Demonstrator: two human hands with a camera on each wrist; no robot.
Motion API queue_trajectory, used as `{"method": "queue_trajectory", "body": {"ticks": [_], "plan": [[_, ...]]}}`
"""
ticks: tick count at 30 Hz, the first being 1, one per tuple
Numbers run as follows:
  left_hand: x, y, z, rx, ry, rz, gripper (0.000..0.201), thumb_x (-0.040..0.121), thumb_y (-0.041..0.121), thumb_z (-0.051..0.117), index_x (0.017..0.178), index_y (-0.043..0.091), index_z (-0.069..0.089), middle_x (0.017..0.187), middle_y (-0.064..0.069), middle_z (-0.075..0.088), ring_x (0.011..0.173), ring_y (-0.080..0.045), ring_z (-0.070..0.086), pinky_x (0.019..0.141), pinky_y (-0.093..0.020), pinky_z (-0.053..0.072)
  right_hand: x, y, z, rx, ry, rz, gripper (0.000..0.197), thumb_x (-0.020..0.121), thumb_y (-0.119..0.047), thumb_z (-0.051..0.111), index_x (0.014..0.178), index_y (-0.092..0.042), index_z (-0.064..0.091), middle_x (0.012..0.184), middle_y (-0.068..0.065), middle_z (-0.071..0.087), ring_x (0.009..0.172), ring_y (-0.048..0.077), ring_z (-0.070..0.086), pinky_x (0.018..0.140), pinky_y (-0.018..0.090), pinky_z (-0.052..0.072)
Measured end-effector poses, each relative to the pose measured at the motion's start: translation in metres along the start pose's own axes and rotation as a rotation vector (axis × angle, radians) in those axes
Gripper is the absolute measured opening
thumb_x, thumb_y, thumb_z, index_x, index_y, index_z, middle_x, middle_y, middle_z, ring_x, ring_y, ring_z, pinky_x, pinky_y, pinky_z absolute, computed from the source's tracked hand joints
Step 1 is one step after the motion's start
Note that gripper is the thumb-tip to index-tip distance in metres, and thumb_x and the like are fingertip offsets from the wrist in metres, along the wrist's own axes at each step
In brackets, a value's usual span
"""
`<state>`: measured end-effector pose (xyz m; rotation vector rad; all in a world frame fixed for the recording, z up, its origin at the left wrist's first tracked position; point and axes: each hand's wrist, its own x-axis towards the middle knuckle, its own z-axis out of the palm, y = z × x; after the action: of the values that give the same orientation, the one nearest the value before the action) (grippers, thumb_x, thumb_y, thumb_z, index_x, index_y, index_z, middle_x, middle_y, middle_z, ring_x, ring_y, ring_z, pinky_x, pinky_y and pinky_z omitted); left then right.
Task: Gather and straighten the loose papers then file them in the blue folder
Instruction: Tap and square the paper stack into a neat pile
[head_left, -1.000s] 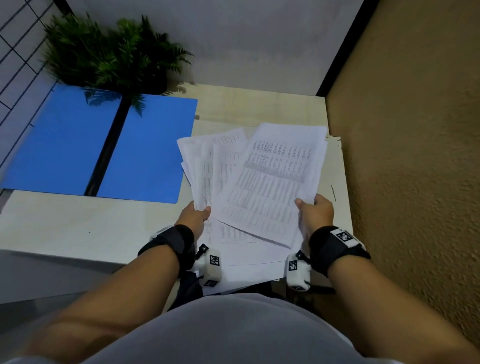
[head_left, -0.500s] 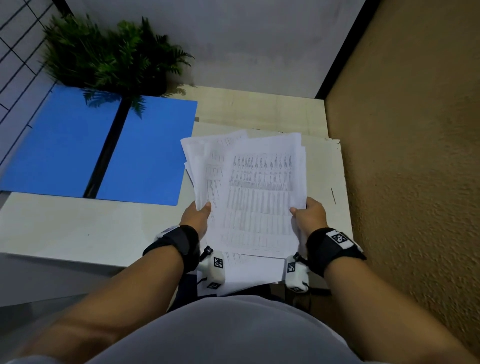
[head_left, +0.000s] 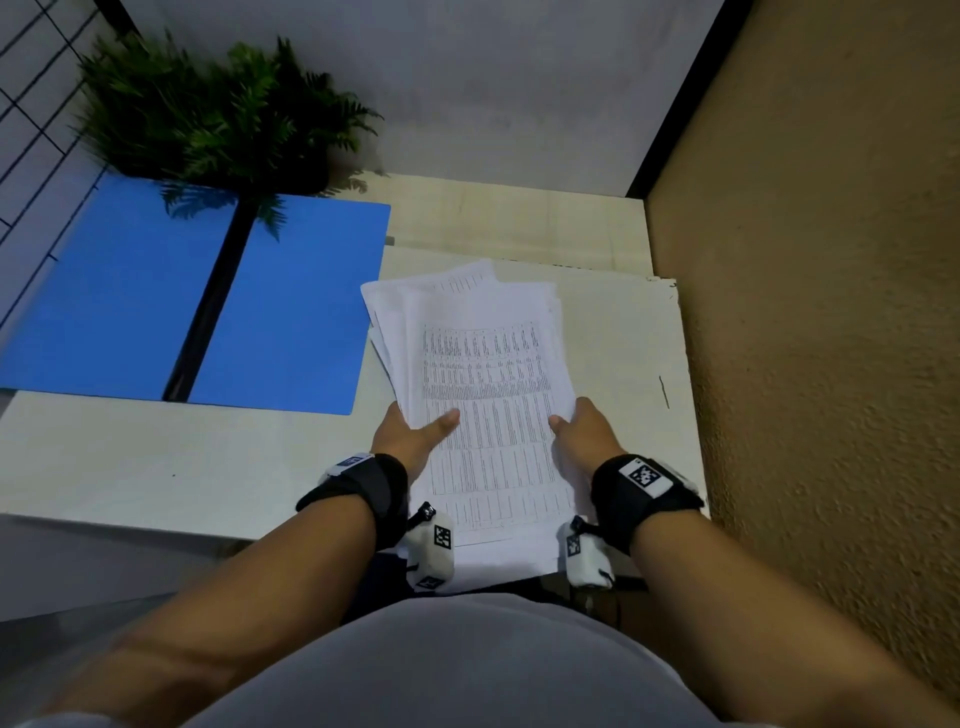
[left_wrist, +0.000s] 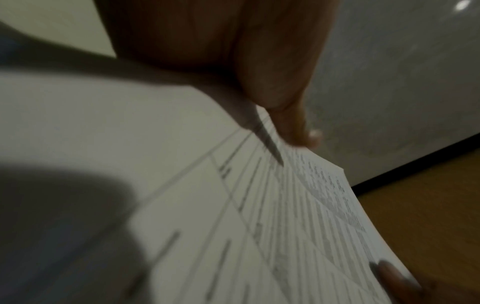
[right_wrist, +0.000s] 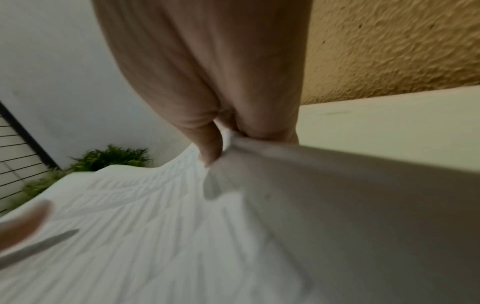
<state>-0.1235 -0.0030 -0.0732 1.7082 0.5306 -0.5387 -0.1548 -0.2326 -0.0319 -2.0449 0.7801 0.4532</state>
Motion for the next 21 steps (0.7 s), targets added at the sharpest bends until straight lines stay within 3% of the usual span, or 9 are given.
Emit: {"method": "queue_trajectory", "body": {"ticks": [3, 5, 7, 9, 11, 13, 15, 17, 21], "plan": [[-0.004, 0.001, 0.004, -0.053, -0.018, 0.046, 0.068, 0.081, 0.016, 0.080, 0.140, 0.016, 0.047, 0.133, -0.005, 0.063, 0.123, -0.027, 0.059, 0.106, -0.045, 0.047, -0.001, 0.000, 0.013, 0.092, -0.033, 0.044, 0.050, 0.102, -0.033, 0.042, 0.140, -0.002, 0.033, 0.141, 0.013, 0.041, 0.125, 0.029, 0.046, 0.105, 0.038, 0.039], [-0.008, 0.007, 0.004, -0.115, -0.046, 0.082, 0.060, 0.085, 0.005, 0.073, 0.139, 0.015, 0.048, 0.131, -0.009, 0.063, 0.122, -0.030, 0.060, 0.107, -0.049, 0.047, -0.002, -0.001, 0.008, 0.124, 0.015, 0.051, 0.063, 0.097, -0.044, 0.049, 0.145, -0.007, 0.031, 0.145, 0.011, 0.035, 0.133, 0.031, 0.040, 0.110, 0.045, 0.037], [-0.014, 0.020, 0.002, -0.176, -0.095, 0.131, 0.059, 0.083, 0.009, 0.073, 0.137, 0.019, 0.050, 0.129, -0.008, 0.065, 0.120, -0.029, 0.062, 0.106, -0.052, 0.047, -0.002, -0.001, -0.005, 0.128, 0.121, 0.029, 0.078, 0.086, -0.051, 0.064, 0.147, -0.013, 0.031, 0.148, 0.008, 0.032, 0.137, 0.029, 0.035, 0.111, 0.045, 0.035], [-0.021, 0.038, -0.002, -0.189, -0.144, 0.183, 0.057, 0.079, 0.018, 0.074, 0.132, 0.024, 0.055, 0.126, -0.007, 0.068, 0.118, -0.028, 0.064, 0.105, -0.053, 0.048, -0.009, -0.007, -0.027, 0.393, 0.069, 0.033, 0.094, 0.078, -0.041, 0.078, 0.151, -0.021, 0.023, 0.155, 0.003, 0.029, 0.138, 0.025, 0.038, 0.110, 0.044, 0.039], [-0.033, 0.063, -0.004, -0.212, -0.177, 0.248, 0.048, 0.080, 0.016, 0.073, 0.125, 0.025, 0.060, 0.122, -0.008, 0.070, 0.115, -0.027, 0.067, 0.103, -0.047, 0.050, -0.019, -0.019, -0.051, 0.664, -0.096, -0.050, 0.088, 0.075, -0.019, 0.083, 0.147, -0.014, 0.032, 0.148, 0.006, 0.045, 0.118, 0.018, 0.059, 0.090, 0.030, 0.055], [-0.044, 0.091, -0.006, -0.272, -0.208, 0.303, 0.043, 0.085, -0.001, 0.070, 0.122, 0.016, 0.061, 0.116, -0.012, 0.070, 0.107, -0.026, 0.068, 0.093, -0.036, 0.057, -0.026, -0.034, -0.072, 0.779, -0.167, -0.202, 0.078, 0.065, -0.011, 0.087, 0.134, -0.006, 0.051, 0.129, 0.010, 0.065, 0.107, 0.024, 0.069, 0.076, 0.025, 0.060], [-0.056, 0.120, -0.007, -0.297, -0.218, 0.347, 0.041, 0.084, -0.010, 0.068, 0.121, 0.006, 0.059, 0.104, -0.013, 0.068, 0.092, -0.023, 0.069, 0.078, -0.029, 0.061, -0.032, -0.049, -0.086, 0.870, -0.099, -0.324, 0.055, 0.074, 0.004, 0.076, 0.125, -0.004, 0.057, 0.109, 0.003, 0.074, 0.101, 0.020, 0.072, 0.075, 0.025, 0.059], [-0.060, 0.140, -0.009, -0.277, -0.172, 0.400, 0.041, 0.080, -0.007, 0.074, 0.118, -0.003, 0.061, 0.095, -0.011, 0.069, 0.083, -0.021, 0.070, 0.068, -0.027, 0.062, -0.037, -0.060, -0.094, 0.857, -0.008, -0.426, 0.045, 0.082, 0.014, 0.064, 0.124, 0.001, 0.058, 0.103, -0.002, 0.075, 0.097, 0.013, 0.073, 0.079, 0.024, 0.058], [-0.055, 0.157, -0.013, -0.236, -0.111, 0.479, 0.067, 0.055, 0.017, 0.091, 0.115, -0.001, 0.068, 0.107, -0.011, 0.074, 0.099, -0.025, 0.070, 0.080, -0.031, 0.058, -0.043, -0.070, -0.101, 0.799, 0.103, -0.543, 0.049, 0.079, 0.011, 0.070, 0.125, 0.004, 0.057, 0.109, 0.004, 0.072, 0.100, 0.013, 0.070, 0.087, 0.028, 0.056]]}}
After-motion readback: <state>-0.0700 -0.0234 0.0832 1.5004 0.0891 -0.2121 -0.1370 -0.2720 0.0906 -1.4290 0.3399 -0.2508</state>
